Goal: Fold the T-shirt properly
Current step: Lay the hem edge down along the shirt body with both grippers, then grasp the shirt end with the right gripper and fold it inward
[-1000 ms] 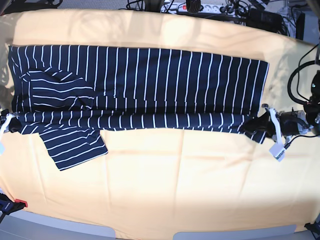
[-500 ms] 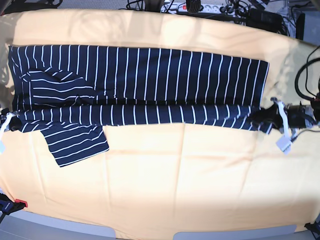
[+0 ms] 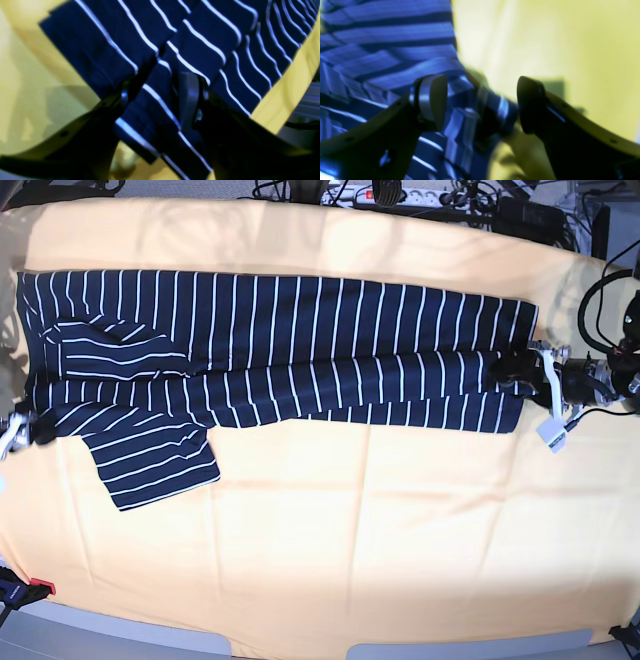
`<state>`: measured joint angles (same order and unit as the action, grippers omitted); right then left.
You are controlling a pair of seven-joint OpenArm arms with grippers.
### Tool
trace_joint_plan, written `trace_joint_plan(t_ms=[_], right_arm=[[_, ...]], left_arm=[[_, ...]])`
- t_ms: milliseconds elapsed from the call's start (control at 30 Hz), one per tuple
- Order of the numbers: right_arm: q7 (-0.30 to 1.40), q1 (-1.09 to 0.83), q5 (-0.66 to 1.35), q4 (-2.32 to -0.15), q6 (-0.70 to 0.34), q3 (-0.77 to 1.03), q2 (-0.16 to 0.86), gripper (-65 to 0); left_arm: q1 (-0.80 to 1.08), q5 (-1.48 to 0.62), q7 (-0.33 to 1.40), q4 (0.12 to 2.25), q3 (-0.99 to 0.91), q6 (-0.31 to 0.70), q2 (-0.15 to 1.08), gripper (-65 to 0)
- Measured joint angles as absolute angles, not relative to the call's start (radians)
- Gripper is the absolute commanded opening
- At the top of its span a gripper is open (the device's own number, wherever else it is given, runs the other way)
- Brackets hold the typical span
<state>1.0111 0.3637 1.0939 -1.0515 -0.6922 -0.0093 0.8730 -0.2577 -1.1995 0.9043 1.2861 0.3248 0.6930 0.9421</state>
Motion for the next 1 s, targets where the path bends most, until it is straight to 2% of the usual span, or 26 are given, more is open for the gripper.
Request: trace_joint_plan(t_ms=[67,167,333,433,533,667,800,867,900,1000], right_arm=[[1.009,0.400,1.203,-1.052,-0.691,-0.009,0.875,-20.0],[1.002,0.439,1.195,-1.055,-0.694,-0.006,0.842,-20.0],[0.881,0.424,0.856,-1.043,-0.693,-0.007,0.672,-20.0],[0.759,0.427,0.673,-0.988,-0.606,-0.009,0.589,-20.0],[0.687,0.432,0.610,-0.907,-0.562,-0.008,0.556,-20.0],[0.647,0.441,0.625,-0.829,-0.581,-0.002,0.519,-20.0],[0.606,0.446,0.642,-0.796,-0.672,0.003,0.471,-20.8],[0.614,0.449,0.657,-0.796,-0.678,0.003,0.459,-26.8],[0.627,0.449,0.680,-0.796,-0.678,0.003,0.456,-32.4],[0.667,0.446,0.691,-0.824,-0.683,0.002,0.451,-56.2]], left_arm=[[-0.258,-1.140,0.864,1.287,0.325,0.694,0.942,-38.1],[-0.258,-1.091,0.837,1.287,0.325,0.694,0.942,-38.1],[-0.258,-1.076,0.807,1.286,0.325,0.694,0.942,-38.1],[-0.258,-1.076,0.807,1.286,0.325,0.694,0.943,-38.1],[-0.258,-1.053,0.805,1.286,0.325,0.694,0.942,-38.1],[-0.258,-1.050,0.800,1.282,0.325,0.694,0.942,-38.1],[-0.255,-1.050,0.799,1.282,0.321,0.694,0.942,-38.1],[-0.255,-1.048,0.788,1.282,0.321,0.694,0.939,-38.1],[-0.254,-1.049,0.784,1.282,0.321,0.694,0.939,-38.1],[-0.254,-1.047,0.784,1.282,0.321,0.695,0.939,-38.1]])
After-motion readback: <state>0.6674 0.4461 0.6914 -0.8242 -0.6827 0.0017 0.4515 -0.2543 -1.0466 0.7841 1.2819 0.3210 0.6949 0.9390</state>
